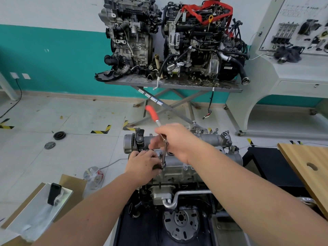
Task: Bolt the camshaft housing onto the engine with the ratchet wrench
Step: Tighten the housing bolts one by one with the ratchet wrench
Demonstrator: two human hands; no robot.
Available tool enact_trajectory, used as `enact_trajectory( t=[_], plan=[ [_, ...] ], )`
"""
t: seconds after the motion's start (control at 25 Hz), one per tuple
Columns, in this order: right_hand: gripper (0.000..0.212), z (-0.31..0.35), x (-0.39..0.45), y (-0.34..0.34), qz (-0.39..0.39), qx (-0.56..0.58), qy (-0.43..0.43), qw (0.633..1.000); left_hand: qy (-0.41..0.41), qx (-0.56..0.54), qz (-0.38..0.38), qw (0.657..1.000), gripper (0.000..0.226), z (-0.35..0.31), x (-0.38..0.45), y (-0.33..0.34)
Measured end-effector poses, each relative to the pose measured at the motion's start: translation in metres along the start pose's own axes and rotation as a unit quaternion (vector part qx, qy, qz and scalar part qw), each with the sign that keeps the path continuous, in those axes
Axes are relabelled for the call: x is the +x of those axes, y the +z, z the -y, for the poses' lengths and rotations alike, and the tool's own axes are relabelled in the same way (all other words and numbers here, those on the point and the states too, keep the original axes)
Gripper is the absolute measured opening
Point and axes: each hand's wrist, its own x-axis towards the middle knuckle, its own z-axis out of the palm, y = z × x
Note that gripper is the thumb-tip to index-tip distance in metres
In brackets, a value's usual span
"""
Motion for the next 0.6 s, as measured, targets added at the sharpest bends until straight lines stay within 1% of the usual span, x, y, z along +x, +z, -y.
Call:
enact_trajectory(
  t=[0.04,0.08,0.12,0.16,0.2,0.24,0.28,0.32,0.36,0.4,0.44,0.48,0.52,0.56,0.6],
  plan=[
    [0.017,-0.004,0.000,0.001,0.009,0.136,0.031,0.990,-0.001,0.002,0.001,1.000,0.033,0.000,0.000,0.000],
    [0.022,-0.008,-0.001,0.001,0.003,0.239,0.040,0.970,-0.002,0.002,0.002,1.000,0.034,-0.001,0.000,0.000],
    [0.027,-0.015,0.001,0.002,-0.016,0.311,0.029,0.950,-0.001,0.001,0.001,1.000,0.035,-0.001,0.000,0.000],
    [0.027,-0.023,0.005,0.002,-0.043,0.346,-0.001,0.937,0.000,0.000,-0.002,1.000,0.035,0.000,0.000,0.000],
    [0.022,-0.031,0.007,0.002,-0.082,0.332,-0.047,0.939,0.002,-0.001,-0.003,1.000,0.035,0.000,0.000,0.000],
    [0.016,-0.040,0.009,0.000,-0.124,0.267,-0.098,0.951,0.002,-0.001,-0.003,1.000,0.035,0.000,0.000,0.000],
    [0.015,-0.047,0.009,-0.003,-0.156,0.163,-0.148,0.963,0.003,-0.003,-0.003,1.000,0.034,0.000,0.000,-0.001],
    [0.017,-0.053,0.009,-0.005,-0.175,0.046,-0.203,0.962,0.004,-0.006,-0.004,1.000,0.033,0.000,0.000,0.000],
    [0.020,-0.056,0.009,-0.007,-0.188,-0.063,-0.274,0.941,0.005,-0.010,-0.007,1.000,0.032,0.000,0.000,0.000],
    [0.024,-0.058,0.009,-0.009,-0.203,-0.165,-0.361,0.895,0.005,-0.012,-0.013,1.000,0.030,0.000,-0.001,0.000],
    [0.026,-0.058,0.010,-0.009,-0.206,-0.261,-0.451,0.828,0.004,-0.010,-0.019,1.000,0.029,0.000,-0.001,0.000],
    [0.027,-0.058,0.011,-0.008,-0.202,-0.344,-0.519,0.756,0.004,-0.003,-0.027,1.000,0.028,0.000,-0.002,0.001],
    [0.030,-0.057,0.013,-0.007,-0.193,-0.400,-0.556,0.703,0.005,0.006,-0.033,0.999,0.028,0.000,-0.002,0.001],
    [0.033,-0.054,0.013,-0.005,-0.181,-0.434,-0.565,0.678,0.010,0.012,-0.035,0.999,0.030,0.001,-0.002,0.002],
    [0.035,-0.049,0.013,-0.003,-0.169,-0.460,-0.556,0.671,0.020,0.008,-0.031,0.999,0.032,0.002,0.000,0.003]
  ],
)
